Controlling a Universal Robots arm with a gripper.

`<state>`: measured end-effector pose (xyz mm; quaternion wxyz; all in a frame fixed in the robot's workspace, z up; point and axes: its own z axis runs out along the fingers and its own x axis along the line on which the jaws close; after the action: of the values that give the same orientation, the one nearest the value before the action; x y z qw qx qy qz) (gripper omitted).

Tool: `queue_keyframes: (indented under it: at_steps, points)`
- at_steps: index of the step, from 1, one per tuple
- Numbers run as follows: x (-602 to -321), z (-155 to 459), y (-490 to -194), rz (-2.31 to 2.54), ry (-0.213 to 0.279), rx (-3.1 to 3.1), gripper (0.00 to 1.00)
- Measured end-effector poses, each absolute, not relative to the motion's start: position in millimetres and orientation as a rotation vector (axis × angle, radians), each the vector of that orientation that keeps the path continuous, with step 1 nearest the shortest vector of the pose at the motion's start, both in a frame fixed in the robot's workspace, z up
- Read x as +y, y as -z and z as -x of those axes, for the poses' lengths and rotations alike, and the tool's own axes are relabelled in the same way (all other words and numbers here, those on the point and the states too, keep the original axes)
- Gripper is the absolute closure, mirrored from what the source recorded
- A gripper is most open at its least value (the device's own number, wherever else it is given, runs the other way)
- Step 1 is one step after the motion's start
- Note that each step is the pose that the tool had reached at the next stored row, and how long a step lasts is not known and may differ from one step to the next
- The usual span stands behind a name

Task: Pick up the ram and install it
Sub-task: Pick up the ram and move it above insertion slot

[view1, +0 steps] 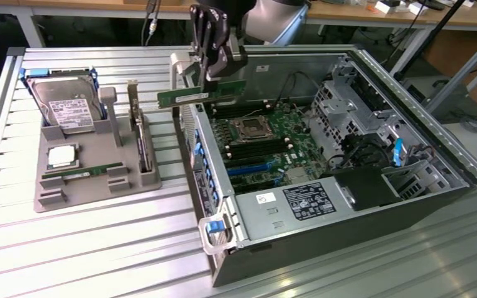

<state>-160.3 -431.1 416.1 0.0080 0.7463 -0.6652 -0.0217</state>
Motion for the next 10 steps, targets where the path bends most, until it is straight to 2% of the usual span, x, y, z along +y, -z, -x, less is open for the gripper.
queue_keyframes:
  at_steps: [10]
  points:
    - [-431.1, 141.1, -416.1, -2.333, 0.068, -2.079, 0.87]
